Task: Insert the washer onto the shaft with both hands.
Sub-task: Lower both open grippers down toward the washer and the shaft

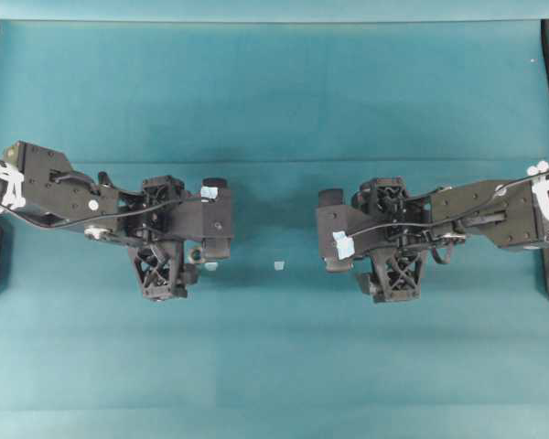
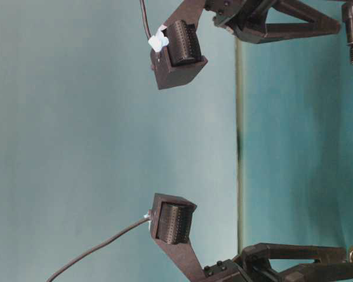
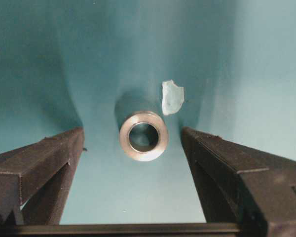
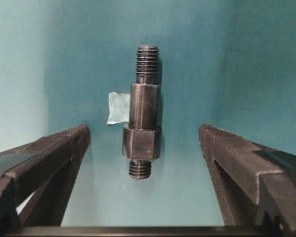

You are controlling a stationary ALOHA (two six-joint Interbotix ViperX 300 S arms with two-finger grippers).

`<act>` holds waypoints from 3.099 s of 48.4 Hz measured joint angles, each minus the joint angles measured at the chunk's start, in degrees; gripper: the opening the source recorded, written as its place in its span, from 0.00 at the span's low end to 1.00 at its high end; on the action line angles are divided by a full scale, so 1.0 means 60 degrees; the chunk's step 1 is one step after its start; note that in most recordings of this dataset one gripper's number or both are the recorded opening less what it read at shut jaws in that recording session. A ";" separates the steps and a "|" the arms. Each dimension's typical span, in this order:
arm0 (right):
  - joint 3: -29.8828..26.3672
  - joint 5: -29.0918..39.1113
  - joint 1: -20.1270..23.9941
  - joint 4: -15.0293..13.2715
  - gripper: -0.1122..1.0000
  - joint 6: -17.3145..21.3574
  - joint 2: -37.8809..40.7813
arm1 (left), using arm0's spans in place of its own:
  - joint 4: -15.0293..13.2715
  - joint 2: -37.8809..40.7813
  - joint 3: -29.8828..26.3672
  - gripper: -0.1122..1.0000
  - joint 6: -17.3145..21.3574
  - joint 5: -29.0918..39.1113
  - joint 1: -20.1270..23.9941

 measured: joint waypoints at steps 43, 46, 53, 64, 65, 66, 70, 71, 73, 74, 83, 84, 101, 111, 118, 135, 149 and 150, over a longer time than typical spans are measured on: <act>0.0073 0.0015 0.0000 0.0059 0.91 0.0015 0.0000 | 0.0029 0.0029 0.0015 0.91 0.0439 -0.0044 -0.0337; 0.0073 0.0015 0.0000 0.0073 0.91 0.0015 0.0000 | 0.0029 0.0029 0.0015 0.91 0.0425 -0.0044 -0.0337; 0.0073 0.0015 0.0000 0.0073 0.91 0.0015 0.0000 | 0.0029 0.0015 0.0044 0.91 0.0352 -0.0059 -0.0322; 0.0059 0.0015 0.0000 0.0073 0.91 0.0015 0.0000 | 0.0029 -0.0015 0.0103 0.91 0.0352 -0.0059 -0.0132; 0.0059 0.0015 0.0000 0.0073 0.91 0.0029 0.0000 | 0.0029 -0.0015 0.0103 0.91 0.0352 -0.0059 -0.0132; 0.0073 0.0015 0.0000 0.0073 0.91 0.0015 0.0000 | 0.0000 -0.0029 0.0117 0.91 0.0337 -0.0059 -0.0117; 0.0073 0.0029 0.0000 0.0073 0.91 0.0088 0.0000 | 0.0029 -0.0029 0.0117 0.91 0.0308 -0.0059 -0.0132; 0.0073 0.0029 0.0000 0.0073 0.91 0.0132 0.0000 | 0.0029 -0.0015 0.0117 0.91 0.0293 -0.0059 -0.0117; 0.0073 0.0029 0.0000 0.0088 0.91 0.0190 0.0000 | 0.0029 -0.0029 0.0117 0.91 0.0278 -0.0059 -0.0117; 0.0073 0.0029 0.0000 0.0073 0.91 0.0205 0.0000 | 0.0029 -0.0029 0.0117 0.91 0.0264 -0.0059 -0.0132; 0.0059 0.0044 0.0000 0.0088 0.91 0.0322 0.0000 | 0.0029 -0.0029 0.0117 0.91 0.0190 -0.0059 -0.0117; 0.0059 0.0059 0.0000 0.0088 0.91 0.0322 0.0000 | 0.0029 -0.0029 0.0117 0.91 0.0190 -0.0059 -0.0117; -0.0073 0.0293 -0.0015 0.0088 0.91 0.0337 0.0015 | 0.0029 -0.0161 0.0117 0.91 0.0132 0.0073 -0.0088; -0.0146 0.0439 -0.0073 0.0073 0.91 0.0322 0.0000 | 0.0029 -0.0190 0.0117 0.91 0.0117 0.0176 -0.0088; -0.0176 0.0483 -0.0117 0.0088 0.91 0.0337 0.0015 | 0.0029 -0.0190 0.0117 0.91 0.0132 0.0190 -0.0103; -0.0293 0.0688 -0.0117 0.0088 0.91 0.0337 0.0015 | 0.0029 -0.0190 0.0117 0.91 0.0132 0.0205 -0.0088; -0.0132 0.0674 -0.0103 0.0220 0.91 0.0337 -0.0029 | 0.0029 -0.0176 0.0117 0.91 0.0132 0.0190 -0.0088; -0.0132 0.0674 -0.0088 0.0234 0.91 0.0337 -0.0029 | 0.0000 -0.0190 0.0117 0.91 0.0132 0.0190 -0.0088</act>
